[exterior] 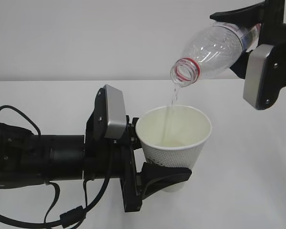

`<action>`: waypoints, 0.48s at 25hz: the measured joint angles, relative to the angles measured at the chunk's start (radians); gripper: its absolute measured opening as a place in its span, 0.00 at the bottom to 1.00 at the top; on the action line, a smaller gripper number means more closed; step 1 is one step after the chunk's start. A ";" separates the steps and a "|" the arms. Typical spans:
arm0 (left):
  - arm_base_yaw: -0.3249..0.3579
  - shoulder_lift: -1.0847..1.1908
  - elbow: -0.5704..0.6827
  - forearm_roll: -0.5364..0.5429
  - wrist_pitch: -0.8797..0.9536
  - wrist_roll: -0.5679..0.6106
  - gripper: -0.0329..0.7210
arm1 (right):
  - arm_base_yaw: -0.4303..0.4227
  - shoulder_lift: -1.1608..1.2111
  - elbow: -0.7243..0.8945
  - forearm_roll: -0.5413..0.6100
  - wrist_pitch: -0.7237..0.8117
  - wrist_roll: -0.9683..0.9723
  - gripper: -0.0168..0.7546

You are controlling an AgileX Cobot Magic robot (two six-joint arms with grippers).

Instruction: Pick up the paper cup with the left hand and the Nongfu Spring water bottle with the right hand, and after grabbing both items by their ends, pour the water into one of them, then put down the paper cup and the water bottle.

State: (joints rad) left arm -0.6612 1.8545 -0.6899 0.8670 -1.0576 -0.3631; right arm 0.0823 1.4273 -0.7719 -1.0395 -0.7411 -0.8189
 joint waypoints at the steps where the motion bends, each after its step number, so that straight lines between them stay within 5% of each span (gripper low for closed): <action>1: 0.000 0.000 0.000 0.000 0.000 0.000 0.75 | 0.000 0.000 0.000 0.000 0.000 0.000 0.65; 12: 0.000 0.000 0.000 0.000 0.000 0.000 0.75 | 0.000 0.000 0.000 0.002 0.000 0.000 0.65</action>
State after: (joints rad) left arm -0.6612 1.8545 -0.6899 0.8670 -1.0576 -0.3631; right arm 0.0823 1.4273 -0.7719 -1.0377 -0.7411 -0.8189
